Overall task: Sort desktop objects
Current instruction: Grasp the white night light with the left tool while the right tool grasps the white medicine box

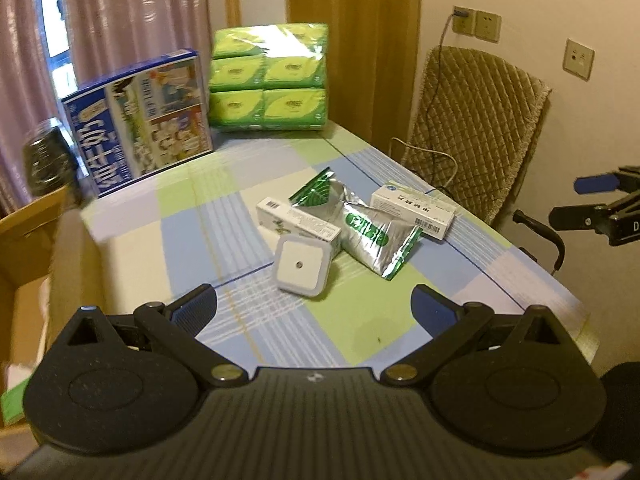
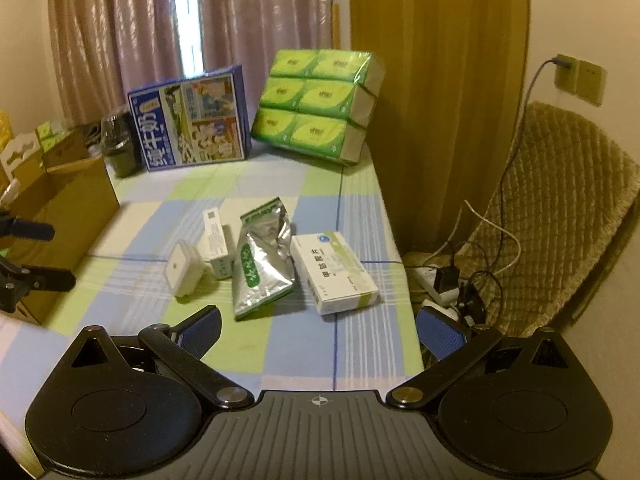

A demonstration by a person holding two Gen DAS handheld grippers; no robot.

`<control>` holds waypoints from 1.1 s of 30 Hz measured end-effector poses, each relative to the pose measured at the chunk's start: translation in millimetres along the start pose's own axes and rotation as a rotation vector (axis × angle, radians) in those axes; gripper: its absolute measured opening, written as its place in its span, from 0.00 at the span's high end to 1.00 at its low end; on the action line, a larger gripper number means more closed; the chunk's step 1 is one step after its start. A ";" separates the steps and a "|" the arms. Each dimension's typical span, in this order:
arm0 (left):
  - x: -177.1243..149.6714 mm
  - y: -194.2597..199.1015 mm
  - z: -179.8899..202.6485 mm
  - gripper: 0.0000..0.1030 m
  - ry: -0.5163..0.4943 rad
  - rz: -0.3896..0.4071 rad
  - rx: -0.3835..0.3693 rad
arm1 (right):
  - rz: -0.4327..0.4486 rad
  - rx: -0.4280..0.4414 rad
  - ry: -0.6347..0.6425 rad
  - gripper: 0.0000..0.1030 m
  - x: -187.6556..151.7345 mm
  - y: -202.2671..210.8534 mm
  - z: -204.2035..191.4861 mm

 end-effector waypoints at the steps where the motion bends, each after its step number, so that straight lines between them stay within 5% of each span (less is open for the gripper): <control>1: -0.2 -6.7 0.6 0.02 -0.009 -0.004 -0.009 | -0.010 0.003 0.006 0.02 -1.1 -6.9 2.2; 16: -16.1 -114.4 -9.5 0.13 -0.040 -0.098 -0.052 | -0.079 0.106 0.094 0.04 -0.1 -103.5 21.7; 27: -21.5 -165.7 -10.1 0.17 -0.049 -0.103 -0.104 | -0.121 0.129 0.095 0.16 9.3 -146.6 31.5; 33: -24.1 -180.9 -10.8 0.29 -0.039 -0.117 -0.121 | -0.156 0.145 0.119 0.17 7.8 -172.1 29.7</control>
Point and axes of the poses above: each gripper's, at about its wrist camera, not at the fingertips, and y roughly against the way its jaws point, z to its right, x to its top, the point moved 9 cm from there along -y, roughly the way its jaws point, and after that the axes turned 8 degrees about z, right-handed, at the moved point
